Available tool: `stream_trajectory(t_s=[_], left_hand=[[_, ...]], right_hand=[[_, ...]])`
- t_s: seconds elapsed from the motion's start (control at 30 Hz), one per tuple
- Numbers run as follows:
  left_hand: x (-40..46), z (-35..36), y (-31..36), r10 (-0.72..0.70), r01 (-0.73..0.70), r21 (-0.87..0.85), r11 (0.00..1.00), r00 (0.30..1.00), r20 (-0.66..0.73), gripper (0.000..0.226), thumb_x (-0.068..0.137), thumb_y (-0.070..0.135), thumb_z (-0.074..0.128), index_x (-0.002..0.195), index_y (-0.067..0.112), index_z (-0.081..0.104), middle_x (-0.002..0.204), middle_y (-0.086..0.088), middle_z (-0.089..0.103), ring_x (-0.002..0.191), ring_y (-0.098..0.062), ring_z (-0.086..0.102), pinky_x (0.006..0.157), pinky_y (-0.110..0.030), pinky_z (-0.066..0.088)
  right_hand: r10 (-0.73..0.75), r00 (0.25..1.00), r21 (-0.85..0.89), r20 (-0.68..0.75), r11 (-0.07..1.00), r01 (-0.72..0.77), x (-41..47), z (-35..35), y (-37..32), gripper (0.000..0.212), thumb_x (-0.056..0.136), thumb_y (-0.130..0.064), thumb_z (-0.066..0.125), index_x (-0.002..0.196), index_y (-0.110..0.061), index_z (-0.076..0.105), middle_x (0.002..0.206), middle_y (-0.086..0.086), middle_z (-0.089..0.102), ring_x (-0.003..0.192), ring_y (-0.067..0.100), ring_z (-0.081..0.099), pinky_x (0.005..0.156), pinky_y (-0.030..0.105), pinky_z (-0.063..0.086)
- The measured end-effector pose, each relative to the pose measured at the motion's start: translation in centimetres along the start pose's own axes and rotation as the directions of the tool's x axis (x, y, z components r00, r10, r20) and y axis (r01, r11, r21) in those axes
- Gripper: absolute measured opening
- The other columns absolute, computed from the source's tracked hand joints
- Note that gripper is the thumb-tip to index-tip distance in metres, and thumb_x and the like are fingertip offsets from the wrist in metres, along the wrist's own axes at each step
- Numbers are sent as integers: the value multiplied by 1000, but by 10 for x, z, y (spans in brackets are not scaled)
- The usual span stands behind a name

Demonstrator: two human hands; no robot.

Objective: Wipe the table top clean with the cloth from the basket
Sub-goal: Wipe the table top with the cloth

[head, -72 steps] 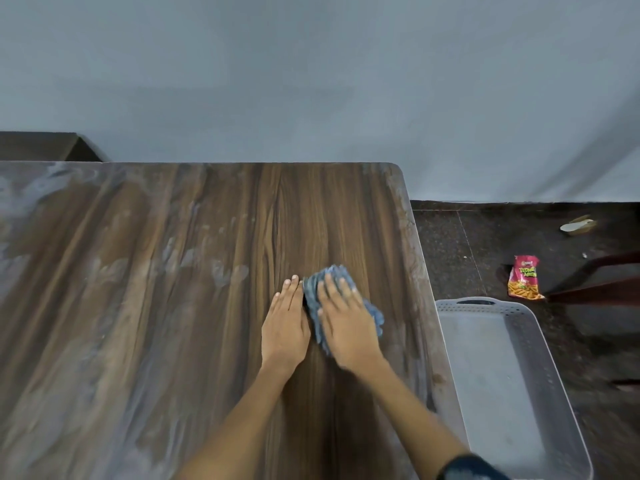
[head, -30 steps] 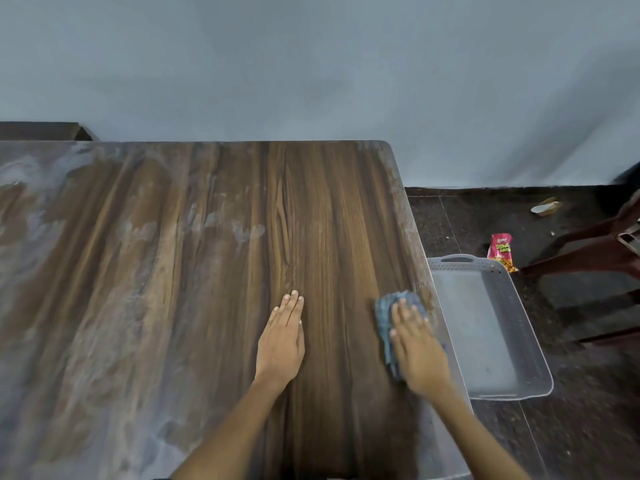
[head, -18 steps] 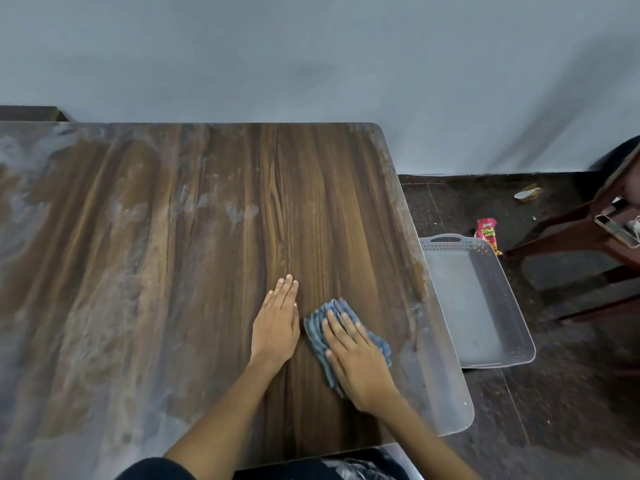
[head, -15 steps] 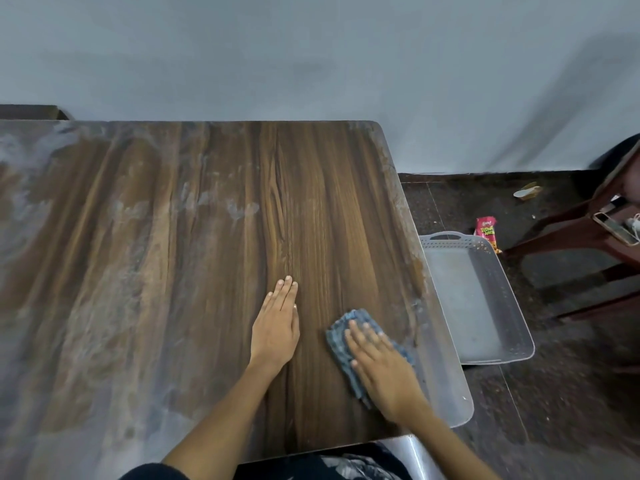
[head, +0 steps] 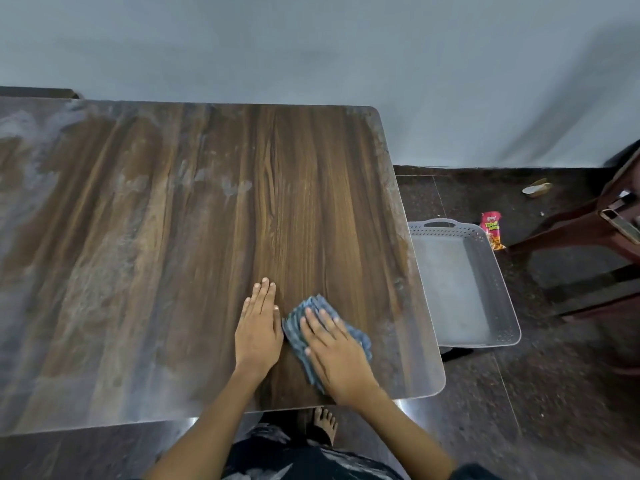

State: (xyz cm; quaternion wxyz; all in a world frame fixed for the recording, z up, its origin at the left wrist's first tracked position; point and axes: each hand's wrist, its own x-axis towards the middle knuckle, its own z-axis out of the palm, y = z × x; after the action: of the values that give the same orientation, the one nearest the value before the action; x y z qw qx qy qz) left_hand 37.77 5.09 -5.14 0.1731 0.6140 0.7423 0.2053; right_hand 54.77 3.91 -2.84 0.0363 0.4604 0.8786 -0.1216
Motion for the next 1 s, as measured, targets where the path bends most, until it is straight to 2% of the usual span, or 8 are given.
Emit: stream_trajectory(t_s=[0.13, 0.27, 0.4, 0.53, 0.63, 0.7, 0.8, 1.0], left_hand=[[-18, 6, 3, -29, 30, 25, 999, 999, -22, 46, 99, 16, 33, 144, 6, 28, 153, -3, 25, 141, -10, 13, 118, -29, 10], [-36, 9, 11, -77, 78, 17, 997, 996, -36, 46, 100, 18, 31, 145, 8, 25, 154, -2, 23, 142, -10, 11, 118, -30, 10], [-52, 12, 15, -88, 89, 36, 995, 996, -32, 47, 100, 19, 32, 145, 7, 24, 154, -4, 22, 144, -14, 12, 118, -31, 9], [-59, 11, 15, -87, 87, 33, 996, 996, -20, 47, 100, 18, 32, 145, 6, 25, 154, -5, 22, 144, -15, 13, 118, -33, 10], [-63, 12, 17, -97, 98, 28, 995, 995, -31, 47, 100, 18, 32, 145, 5, 25, 154, -6, 22, 144, -16, 13, 118, -33, 10], [-66, 13, 20, -110, 111, 25, 993, 993, -42, 47, 100, 18, 31, 145, 5, 25, 154, -6, 21, 144, -16, 13, 119, -33, 10], [-68, 15, 28, -166, 165, -11, 986, 984, -65, 46, 100, 15, 30, 145, 5, 25, 155, -5, 20, 144, -17, 12, 119, -33, 8], [-73, 31, 63, -194, 191, -47, 980, 979, -60, 49, 97, 7, 30, 146, 7, 23, 156, -5, 15, 145, -19, 5, 119, -32, 4]], right_hand=[[-8, 1000, -10, -13, 1000, 8, -49, 0, 35, 47, 101, -32, 25, 141, -15, 42, 150, 1, 33, 139, 20, 32, 112, 34, 19], [170, 983, 68, -66, 984, -165, -28, -11, 71, 49, 103, -29, 25, 150, -16, 17, 156, -3, 2, 147, 19, 3, 120, 31, -3], [334, 934, 82, -123, 942, -326, 10, -13, 53, 52, 104, -29, 18, 151, -13, 7, 160, 6, 0, 147, 22, -2, 118, 31, -7], [88, 996, 44, -28, 995, -87, -8, -1, 8, 51, 103, -29, 20, 151, -11, 12, 159, 8, 7, 147, 24, 1, 121, 39, 1], [-80, 997, 9, -16, 997, 80, -56, 7, 5, 49, 100, -31, 27, 145, -12, 34, 153, 5, 30, 143, 21, 24, 117, 39, 23], [-22, 1000, 5, 3, 1000, 22, -84, 9, 24, 50, 99, -35, 23, 145, -16, 32, 153, 1, 28, 143, 17, 22, 119, 33, 18], [75, 997, 39, -1, 996, -75, -103, 11, 68, 49, 102, -40, 8, 147, -25, -3, 156, -8, -8, 144, 12, -15, 118, 31, -13], [397, 914, 111, -87, 916, -387, -69, -5, 96, 52, 104, -32, 16, 151, -17, 2, 159, 1, -3, 147, 17, -7, 119, 31, -4]])
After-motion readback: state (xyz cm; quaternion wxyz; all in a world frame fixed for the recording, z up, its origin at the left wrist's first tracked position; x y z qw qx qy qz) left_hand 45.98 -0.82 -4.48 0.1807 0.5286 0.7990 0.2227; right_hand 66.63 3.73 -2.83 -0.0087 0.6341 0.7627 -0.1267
